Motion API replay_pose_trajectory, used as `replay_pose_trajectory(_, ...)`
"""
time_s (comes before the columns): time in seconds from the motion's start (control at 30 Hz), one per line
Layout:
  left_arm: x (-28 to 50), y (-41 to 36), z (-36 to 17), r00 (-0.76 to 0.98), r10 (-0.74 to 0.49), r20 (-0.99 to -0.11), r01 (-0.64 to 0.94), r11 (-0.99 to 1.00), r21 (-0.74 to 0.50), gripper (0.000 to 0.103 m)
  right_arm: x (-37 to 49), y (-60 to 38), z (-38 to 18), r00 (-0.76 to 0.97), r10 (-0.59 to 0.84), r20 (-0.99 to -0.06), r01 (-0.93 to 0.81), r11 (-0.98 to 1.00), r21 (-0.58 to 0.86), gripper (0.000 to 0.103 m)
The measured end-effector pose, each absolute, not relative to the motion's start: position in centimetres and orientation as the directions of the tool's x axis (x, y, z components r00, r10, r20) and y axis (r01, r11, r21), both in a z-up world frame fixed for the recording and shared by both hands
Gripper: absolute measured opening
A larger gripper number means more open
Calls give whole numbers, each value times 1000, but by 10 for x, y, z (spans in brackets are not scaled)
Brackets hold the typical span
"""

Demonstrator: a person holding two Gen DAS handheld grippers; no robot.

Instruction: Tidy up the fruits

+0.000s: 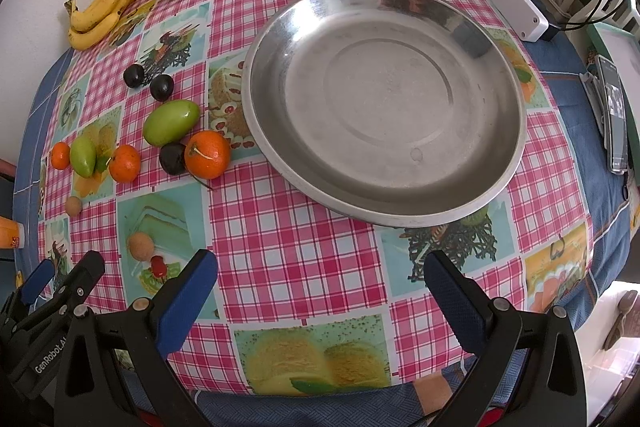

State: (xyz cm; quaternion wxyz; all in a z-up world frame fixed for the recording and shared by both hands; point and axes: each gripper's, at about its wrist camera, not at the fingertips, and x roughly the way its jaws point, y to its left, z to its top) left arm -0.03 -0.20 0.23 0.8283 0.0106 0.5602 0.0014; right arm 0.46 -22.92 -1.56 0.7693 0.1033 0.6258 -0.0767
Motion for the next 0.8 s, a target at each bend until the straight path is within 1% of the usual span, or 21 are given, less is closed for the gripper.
replay_pose_trajectory(0.3,0,-3,2,358,10,-934,8,1000,14,103,5,-229,-15,205,10,-979,248,967,62,103)
replay_pose_trajectory(0.4,0,-3,3,362,23,-932,9,1000,28,103,5,-229,-14,204,11,-979,247,967,62,103)
replay_pose_trajectory(0.43,0,-3,4,370,45,-928,8,999,52,103,5,-229,-14,204,11,-979,247,967,62,103)
replay_pose_trajectory(0.67,0,-3,4,355,69,-932,9,997,77,103,5,-229,-14,203,11,-979,247,967,63,103)
replay_pose_trajectory(0.8,2,-3,1,340,47,-939,10,998,54,103,5,-228,-12,211,18,-977,244,967,71,103)
